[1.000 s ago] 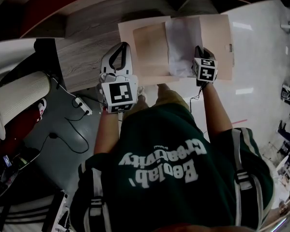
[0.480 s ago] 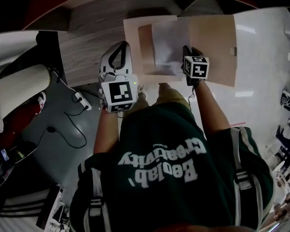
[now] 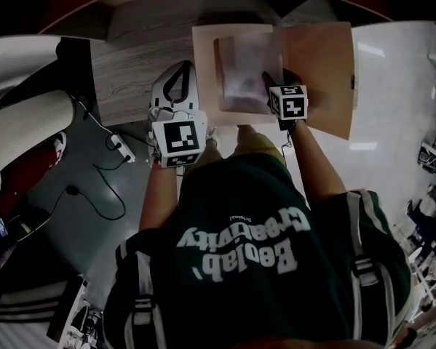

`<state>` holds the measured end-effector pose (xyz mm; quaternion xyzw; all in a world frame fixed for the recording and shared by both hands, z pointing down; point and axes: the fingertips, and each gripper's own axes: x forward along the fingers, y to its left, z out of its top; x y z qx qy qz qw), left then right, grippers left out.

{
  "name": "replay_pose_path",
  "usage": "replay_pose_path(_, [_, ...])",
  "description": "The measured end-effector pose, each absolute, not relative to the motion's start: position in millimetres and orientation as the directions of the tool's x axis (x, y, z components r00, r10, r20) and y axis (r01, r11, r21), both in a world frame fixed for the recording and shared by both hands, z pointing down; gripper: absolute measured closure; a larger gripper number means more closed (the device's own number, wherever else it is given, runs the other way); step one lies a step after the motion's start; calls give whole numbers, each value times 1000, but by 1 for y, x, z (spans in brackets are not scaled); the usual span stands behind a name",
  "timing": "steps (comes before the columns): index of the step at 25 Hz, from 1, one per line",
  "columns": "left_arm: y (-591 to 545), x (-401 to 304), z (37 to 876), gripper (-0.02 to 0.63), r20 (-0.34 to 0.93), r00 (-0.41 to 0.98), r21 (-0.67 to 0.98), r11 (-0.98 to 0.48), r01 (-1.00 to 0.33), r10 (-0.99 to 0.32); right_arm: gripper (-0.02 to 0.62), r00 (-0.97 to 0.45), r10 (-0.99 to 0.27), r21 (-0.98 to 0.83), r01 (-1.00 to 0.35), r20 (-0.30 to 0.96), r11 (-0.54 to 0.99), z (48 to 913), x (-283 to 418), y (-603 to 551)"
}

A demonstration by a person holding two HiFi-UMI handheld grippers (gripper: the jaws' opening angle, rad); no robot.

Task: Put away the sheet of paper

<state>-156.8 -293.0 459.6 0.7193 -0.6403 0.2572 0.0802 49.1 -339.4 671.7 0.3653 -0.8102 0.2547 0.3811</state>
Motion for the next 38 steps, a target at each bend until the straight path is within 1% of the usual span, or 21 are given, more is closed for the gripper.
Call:
replay_pose_path(2, [-293,-158,459,588,469,50,-214,-169,-962,-882,394,-436,-402,-109,-775,805,623,665,51,-338])
replay_pose_path(6, [-296,-157,455,588,458,60,-214,-175,-961,-887,387,-367,-478,13,-783,798,622,644,69,-345])
replay_pose_path(9, [-298,-158,453,588,454,64,-210,-177,-961,-888,388,-355,-503,50,-777,788,627,637,73,-350])
replay_pose_path(10, [-298,-158,453,588,454,66,-210,-178,-961,-889,414,-362,-494,47,-768,790,638,638,72,-349])
replay_pose_path(11, [-299,-158,452,588,454,66,-211,-180,-961,-888,556,-371,-477,40,-756,797,654,640,68,-348])
replay_pose_path(14, [-297,-159,452,588,457,67,-211,-181,-961,-887,560,-392,-404,10,-708,827,706,655,54,-340])
replay_pose_path(17, [-295,-164,454,588,464,58,-214,-175,-961,-884,560,-375,-347,9,-667,859,745,676,44,-335])
replay_pose_path(21, [-290,-170,458,588,475,38,-215,-158,-964,-879,560,-336,-261,-33,-667,905,745,708,44,-326])
replay_pose_path(25, [-285,-180,464,588,484,21,-211,-140,-967,-875,560,-328,-267,-24,-670,906,742,714,37,-328])
replay_pose_path(28, [-284,-187,467,588,487,10,-206,-125,-971,-874,560,-336,-243,-47,-664,910,746,715,24,-325])
replay_pose_path(34, [-282,-191,464,588,481,-1,-203,-110,-973,-877,560,-387,-192,-97,-614,902,784,707,-12,-314])
replay_pose_path(38, [-277,-196,464,588,480,-6,-200,-103,-974,-877,560,-385,-191,-82,-591,903,803,709,-20,-312])
